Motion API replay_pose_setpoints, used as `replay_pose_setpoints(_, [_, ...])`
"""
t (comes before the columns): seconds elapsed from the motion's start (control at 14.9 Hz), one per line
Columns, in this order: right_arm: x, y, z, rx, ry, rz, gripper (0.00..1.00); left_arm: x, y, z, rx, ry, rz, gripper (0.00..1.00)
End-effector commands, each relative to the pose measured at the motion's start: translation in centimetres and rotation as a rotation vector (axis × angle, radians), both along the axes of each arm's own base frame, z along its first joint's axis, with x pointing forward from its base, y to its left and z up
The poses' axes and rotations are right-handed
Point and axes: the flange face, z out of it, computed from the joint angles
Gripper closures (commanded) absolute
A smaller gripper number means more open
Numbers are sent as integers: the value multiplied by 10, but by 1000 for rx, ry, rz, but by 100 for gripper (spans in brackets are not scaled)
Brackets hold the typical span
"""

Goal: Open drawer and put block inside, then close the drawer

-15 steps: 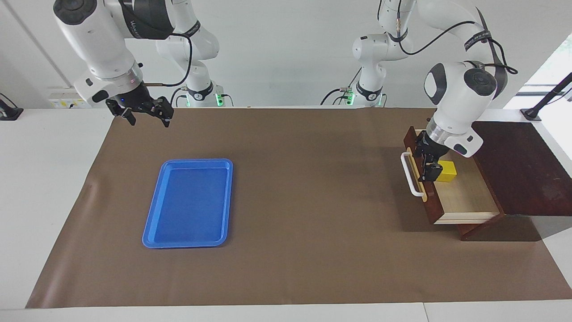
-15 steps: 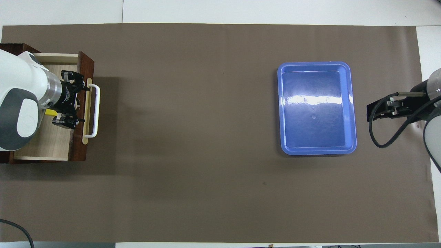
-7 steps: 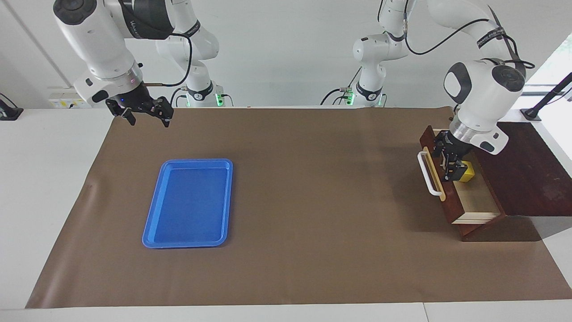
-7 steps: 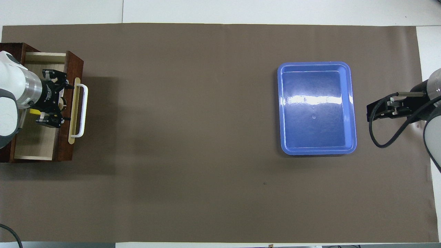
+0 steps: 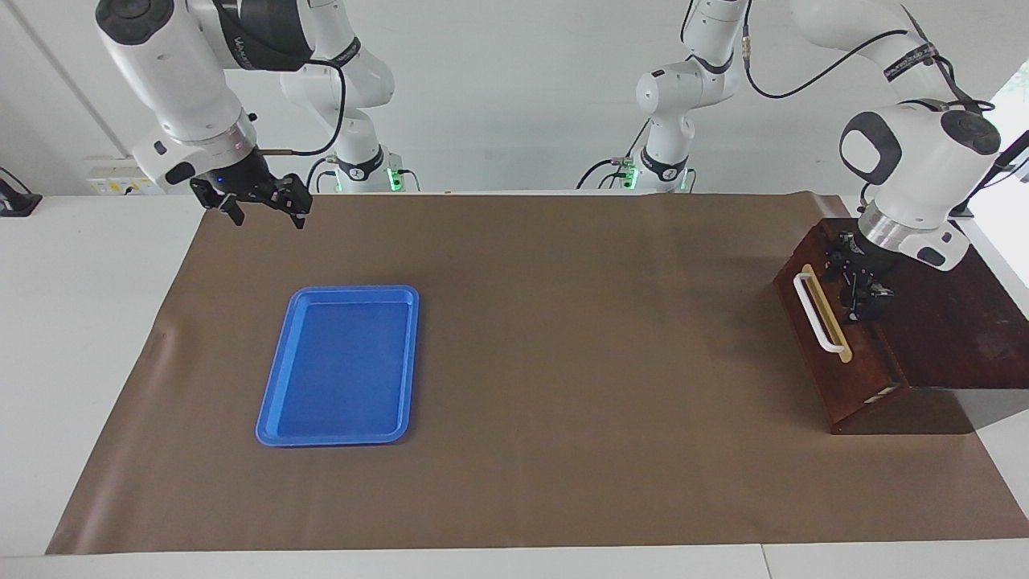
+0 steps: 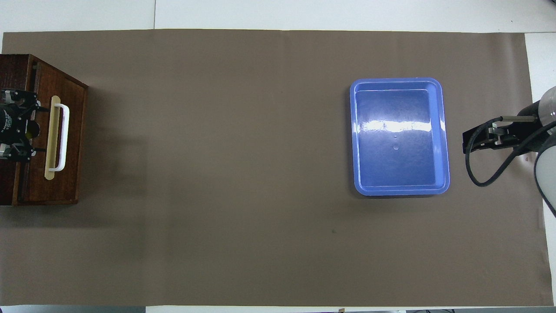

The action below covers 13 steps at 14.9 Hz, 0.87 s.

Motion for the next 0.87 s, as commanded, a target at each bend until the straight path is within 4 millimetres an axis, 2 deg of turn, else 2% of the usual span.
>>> replay_pose_setpoints(0.0, [-2, 1, 0, -3, -18, 25, 0, -5, 19, -5, 23, -11, -19, 0])
replay_pose_setpoints(0.2, [4, 0, 3, 2, -62, 24, 0, -6, 26, -5, 28, -13, -46, 0])
replay_pose_setpoints(0.33, [8, 0, 4, 3, -90, 30, 0, -8, 38, -5, 30, -10, -51, 0])
replay_pose_setpoints(0.4, [8, 0, 4, 3, -91, 30, 0, -7, 37, -2, 31, -9, -61, 0])
replay_pose_setpoints(0.54, [7, 1, 3, 3, -87, 31, 0, -3, 24, 11, 28, 12, -85, 0])
replay_pose_setpoints(0.6, [6, 2, 3, 3, -86, 34, 0, -1, 16, 24, 37, 30, -125, 0])
replay_pose_setpoints(0.74, [6, 3, 3, 4, -85, 44, 0, -6, 1, 40, 39, 67, -216, 0])
replay_pose_setpoints(0.8, [6, 3, 3, 6, -85, 75, 0, -9, -25, 48, 40, 84, -290, 0])
